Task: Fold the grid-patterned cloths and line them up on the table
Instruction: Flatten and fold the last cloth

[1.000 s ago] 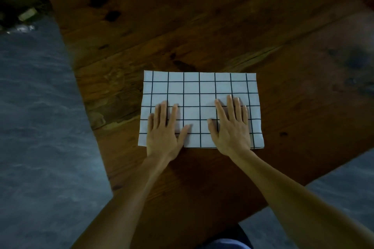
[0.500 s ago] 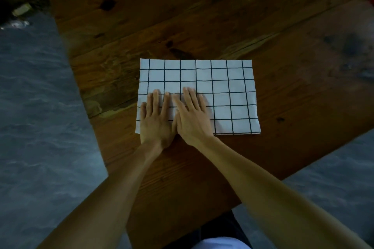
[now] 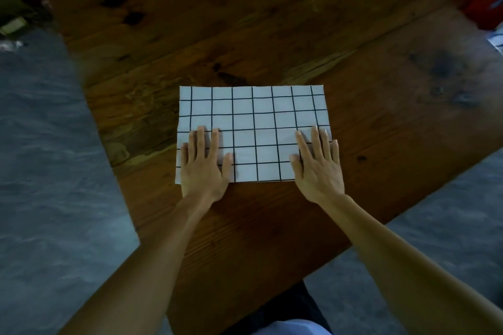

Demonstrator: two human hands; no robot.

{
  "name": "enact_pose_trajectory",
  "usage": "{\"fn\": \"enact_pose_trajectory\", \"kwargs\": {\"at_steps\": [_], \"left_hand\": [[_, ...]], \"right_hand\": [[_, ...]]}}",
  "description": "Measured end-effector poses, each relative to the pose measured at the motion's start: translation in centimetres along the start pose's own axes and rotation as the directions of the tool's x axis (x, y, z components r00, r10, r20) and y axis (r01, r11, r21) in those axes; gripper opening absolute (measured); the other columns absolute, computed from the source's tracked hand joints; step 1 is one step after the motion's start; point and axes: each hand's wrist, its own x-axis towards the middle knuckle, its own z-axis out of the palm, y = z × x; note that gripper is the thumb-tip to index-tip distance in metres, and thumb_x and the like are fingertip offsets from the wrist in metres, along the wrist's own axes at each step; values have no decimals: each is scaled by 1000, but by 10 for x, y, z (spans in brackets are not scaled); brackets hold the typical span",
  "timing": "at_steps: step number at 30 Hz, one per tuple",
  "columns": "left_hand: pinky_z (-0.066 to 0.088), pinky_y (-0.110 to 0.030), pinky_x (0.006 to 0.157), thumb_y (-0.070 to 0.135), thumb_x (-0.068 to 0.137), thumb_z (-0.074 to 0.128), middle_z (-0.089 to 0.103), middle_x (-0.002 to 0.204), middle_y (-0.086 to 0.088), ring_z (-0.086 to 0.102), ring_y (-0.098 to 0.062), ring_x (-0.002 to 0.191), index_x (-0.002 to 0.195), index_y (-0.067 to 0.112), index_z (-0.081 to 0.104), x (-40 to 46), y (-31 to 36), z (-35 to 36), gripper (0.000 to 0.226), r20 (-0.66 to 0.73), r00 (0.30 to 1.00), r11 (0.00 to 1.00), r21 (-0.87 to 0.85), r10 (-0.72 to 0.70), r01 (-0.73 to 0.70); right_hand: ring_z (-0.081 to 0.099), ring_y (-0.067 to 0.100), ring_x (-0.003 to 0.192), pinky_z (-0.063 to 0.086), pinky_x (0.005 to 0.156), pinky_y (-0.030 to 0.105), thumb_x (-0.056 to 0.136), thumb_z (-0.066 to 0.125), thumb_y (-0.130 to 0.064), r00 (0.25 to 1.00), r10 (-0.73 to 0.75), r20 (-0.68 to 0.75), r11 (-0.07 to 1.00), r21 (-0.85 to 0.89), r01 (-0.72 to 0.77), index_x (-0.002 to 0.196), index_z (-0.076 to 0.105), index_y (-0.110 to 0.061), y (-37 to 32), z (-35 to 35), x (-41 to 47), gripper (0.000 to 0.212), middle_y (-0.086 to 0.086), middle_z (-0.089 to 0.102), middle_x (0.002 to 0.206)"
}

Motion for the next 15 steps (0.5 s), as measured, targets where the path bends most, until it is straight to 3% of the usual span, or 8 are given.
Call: {"fn": "enact_pose_trajectory", "kwargs": {"at_steps": [3, 7, 9, 12, 15], "left_hand": [[-6, -43, 118, 58, 95, 7, -9, 159, -8, -14, -24, 145, 152, 25, -4, -1, 1, -1, 66, -7, 1000, 1000, -1, -1, 1], [-9, -41, 117, 58, 95, 5, -13, 158, -8, -17, -23, 144, 151, 24, -7, -1, 2, -1, 67, 4, 1000, 1000, 22, 2, -2], [-10, -41, 117, 59, 94, 3, -16, 158, -9, -18, -23, 144, 151, 25, -9, 1, 0, 0, 68, 17, 1000, 999, 34, 13, -13], [-10, -42, 117, 60, 92, -1, -16, 158, -10, -18, -25, 144, 151, 25, -10, 3, -4, 2, 69, 51, 998, 999, 42, 22, -24], [-11, -43, 117, 59, 95, 4, -18, 157, -9, -21, -24, 143, 150, 26, -11, 5, -4, 0, 67, 91, 996, 1000, 12, 7, -8]], "right_hand": [[-21, 27, 144, -12, 117, 48, 101, 12, -49, 1000, 10, -15, 1000, -16, -11, 152, -9, -24, -15, -9, 0, 61, 12, -18, 158], [-24, 24, 143, -16, 115, 41, 103, 19, -43, 978, -206, -10, 974, 94, 206, 151, -11, -26, -86, -13, 13, 59, 10, -22, 157], [-24, 24, 143, -16, 115, 41, 103, 20, -41, 968, -250, 10, 959, 142, 246, 152, -7, -25, -117, -5, 20, 58, 10, -18, 159], [-22, 25, 144, -9, 119, 45, 104, 21, -39, 979, -199, 38, 979, 61, 196, 152, -6, -23, -112, 10, 18, 58, 10, -17, 159], [-24, 27, 144, -7, 119, 45, 101, 7, -43, 990, -132, 45, 991, -12, 133, 150, -16, -26, -72, 9, 8, 57, 9, -23, 157]]}}
